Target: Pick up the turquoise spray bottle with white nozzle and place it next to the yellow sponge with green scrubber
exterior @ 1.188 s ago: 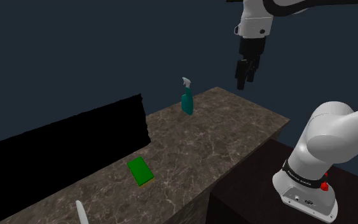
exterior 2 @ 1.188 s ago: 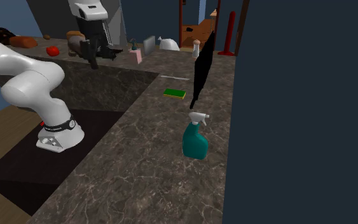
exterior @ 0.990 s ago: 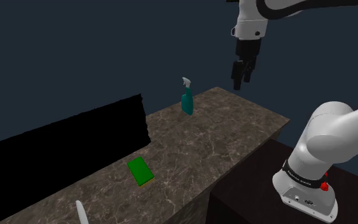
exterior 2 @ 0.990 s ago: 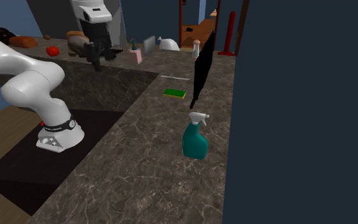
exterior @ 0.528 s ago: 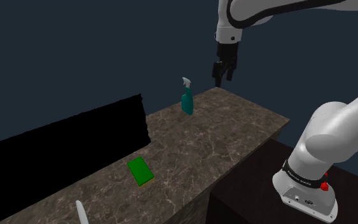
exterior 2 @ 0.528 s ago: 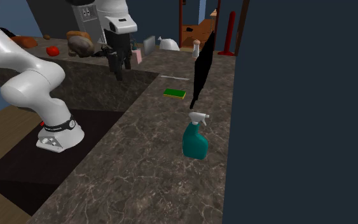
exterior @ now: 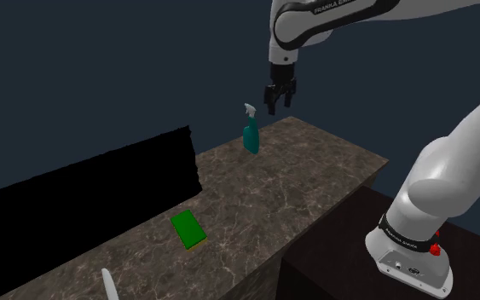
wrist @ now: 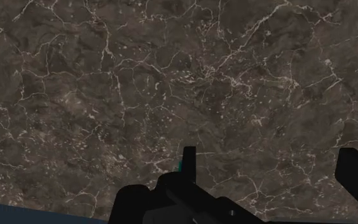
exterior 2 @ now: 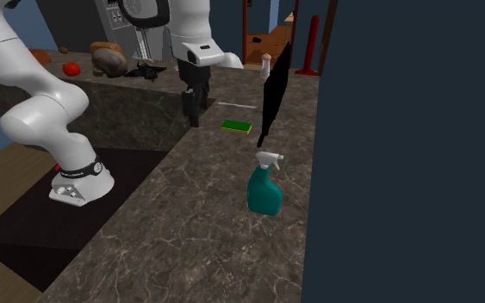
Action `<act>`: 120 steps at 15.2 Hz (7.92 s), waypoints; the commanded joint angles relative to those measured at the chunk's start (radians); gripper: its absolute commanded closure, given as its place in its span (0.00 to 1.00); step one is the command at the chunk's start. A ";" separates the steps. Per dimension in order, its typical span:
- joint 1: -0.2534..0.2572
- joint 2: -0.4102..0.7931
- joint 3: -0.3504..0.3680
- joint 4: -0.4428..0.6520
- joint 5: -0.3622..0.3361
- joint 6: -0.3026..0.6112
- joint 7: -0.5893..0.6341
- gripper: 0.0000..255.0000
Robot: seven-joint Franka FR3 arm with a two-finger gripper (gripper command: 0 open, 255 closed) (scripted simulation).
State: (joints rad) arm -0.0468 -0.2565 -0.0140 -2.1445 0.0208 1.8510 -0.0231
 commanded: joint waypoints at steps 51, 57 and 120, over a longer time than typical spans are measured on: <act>-0.047 0.568 -0.043 0.609 -0.003 -0.006 -0.022 1.00; -0.047 0.565 -0.043 0.686 -0.003 -0.086 -0.022 1.00; 0.250 0.404 0.155 0.390 -0.042 0.048 0.480 0.00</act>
State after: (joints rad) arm 0.2032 0.1475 0.1412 -1.7553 -0.0212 1.8998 0.4566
